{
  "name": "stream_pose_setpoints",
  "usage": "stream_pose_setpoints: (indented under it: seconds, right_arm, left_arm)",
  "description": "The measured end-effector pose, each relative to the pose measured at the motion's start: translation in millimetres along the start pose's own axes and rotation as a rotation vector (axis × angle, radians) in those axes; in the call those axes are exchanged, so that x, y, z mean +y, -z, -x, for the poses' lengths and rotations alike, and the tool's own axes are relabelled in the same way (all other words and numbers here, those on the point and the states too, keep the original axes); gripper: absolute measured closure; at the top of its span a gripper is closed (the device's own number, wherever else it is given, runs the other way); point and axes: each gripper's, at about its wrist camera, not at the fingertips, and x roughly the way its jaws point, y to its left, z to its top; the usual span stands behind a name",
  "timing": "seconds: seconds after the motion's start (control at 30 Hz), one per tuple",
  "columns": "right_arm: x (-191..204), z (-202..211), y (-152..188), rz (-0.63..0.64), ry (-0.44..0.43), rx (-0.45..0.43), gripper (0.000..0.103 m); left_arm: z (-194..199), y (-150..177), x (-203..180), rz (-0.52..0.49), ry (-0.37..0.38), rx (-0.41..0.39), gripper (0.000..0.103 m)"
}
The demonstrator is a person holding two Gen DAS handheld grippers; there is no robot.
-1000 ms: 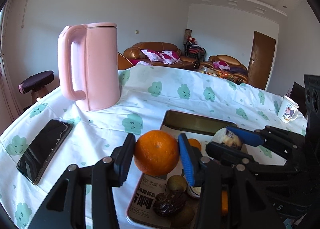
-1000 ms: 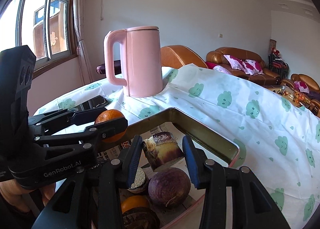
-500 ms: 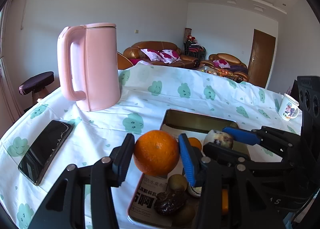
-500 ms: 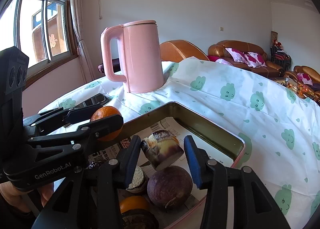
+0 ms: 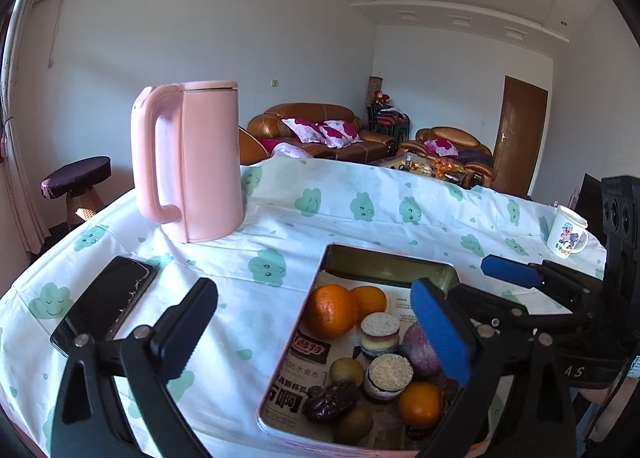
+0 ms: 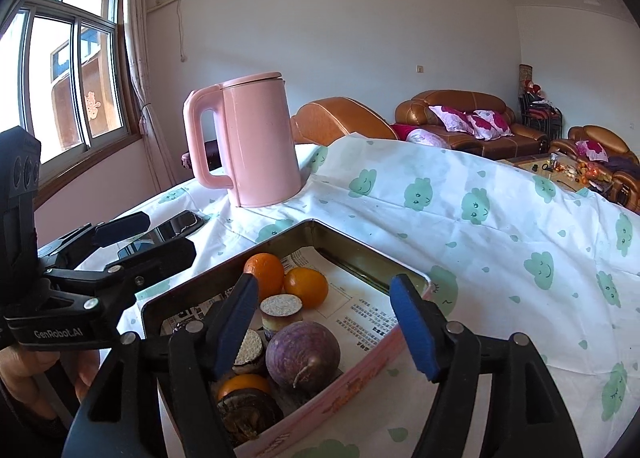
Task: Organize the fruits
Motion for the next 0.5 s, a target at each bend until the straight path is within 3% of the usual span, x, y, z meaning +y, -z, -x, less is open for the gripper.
stream_pose_setpoints:
  seconds: [0.5]
  right_arm:
    - [-8.9, 41.8, 2.0, -0.029, 0.068, -0.063, 0.031]
  left_arm:
    - [22.1, -2.8, -18.2, -0.024, 0.020, -0.039, 0.003]
